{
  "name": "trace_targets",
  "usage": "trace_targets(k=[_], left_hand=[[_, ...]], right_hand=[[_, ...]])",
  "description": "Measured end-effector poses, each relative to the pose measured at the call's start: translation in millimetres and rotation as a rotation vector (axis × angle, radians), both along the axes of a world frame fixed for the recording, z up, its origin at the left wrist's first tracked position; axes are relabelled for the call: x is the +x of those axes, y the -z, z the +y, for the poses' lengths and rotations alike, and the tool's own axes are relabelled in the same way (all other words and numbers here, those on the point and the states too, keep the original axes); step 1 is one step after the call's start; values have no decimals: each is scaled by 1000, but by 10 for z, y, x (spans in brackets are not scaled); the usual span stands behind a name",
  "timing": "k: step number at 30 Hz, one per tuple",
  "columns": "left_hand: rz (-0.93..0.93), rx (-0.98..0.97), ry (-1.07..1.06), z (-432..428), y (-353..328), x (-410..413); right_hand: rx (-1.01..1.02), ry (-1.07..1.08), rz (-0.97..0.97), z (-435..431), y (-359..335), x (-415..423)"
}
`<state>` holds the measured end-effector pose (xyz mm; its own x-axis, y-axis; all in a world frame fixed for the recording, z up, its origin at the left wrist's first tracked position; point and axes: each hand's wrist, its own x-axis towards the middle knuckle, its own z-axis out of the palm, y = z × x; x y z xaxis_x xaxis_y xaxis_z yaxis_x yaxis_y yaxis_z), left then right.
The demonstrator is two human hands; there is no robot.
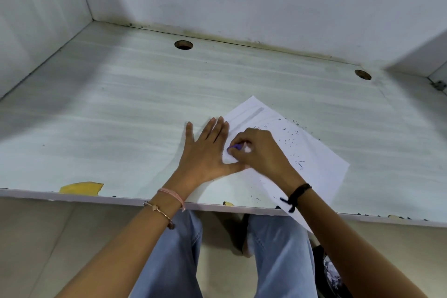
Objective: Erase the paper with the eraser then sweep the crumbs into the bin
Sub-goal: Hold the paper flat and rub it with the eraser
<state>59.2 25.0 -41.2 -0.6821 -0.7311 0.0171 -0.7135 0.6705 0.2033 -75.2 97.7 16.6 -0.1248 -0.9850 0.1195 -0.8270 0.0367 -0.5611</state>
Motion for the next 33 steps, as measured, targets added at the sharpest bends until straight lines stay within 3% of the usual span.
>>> trace_targets(k=[2, 7, 11, 15, 20, 24, 29, 33], left_hand=[[-10, -15, 6, -11, 7, 2], [21, 12, -8, 9, -3, -9], [15, -15, 1, -11, 19, -3], [42, 14, -6, 25, -18, 1], [2, -1, 6, -2, -11, 4], [32, 20, -9, 26, -29, -2], [4, 9, -3, 2, -25, 2], [16, 31, -12, 32, -44, 0]], right_hand=[[34, -80, -13, 51, -2, 63], [-15, 75, -43, -53, -14, -78], [50, -68, 9, 9, -3, 26], [-27, 122, -4, -137, -30, -178], [47, -74, 4, 3, -21, 56], [-36, 132, -12, -150, -19, -201], [33, -51, 22, -17, 8, 16], [-30, 175, 18, -165, 11, -324]])
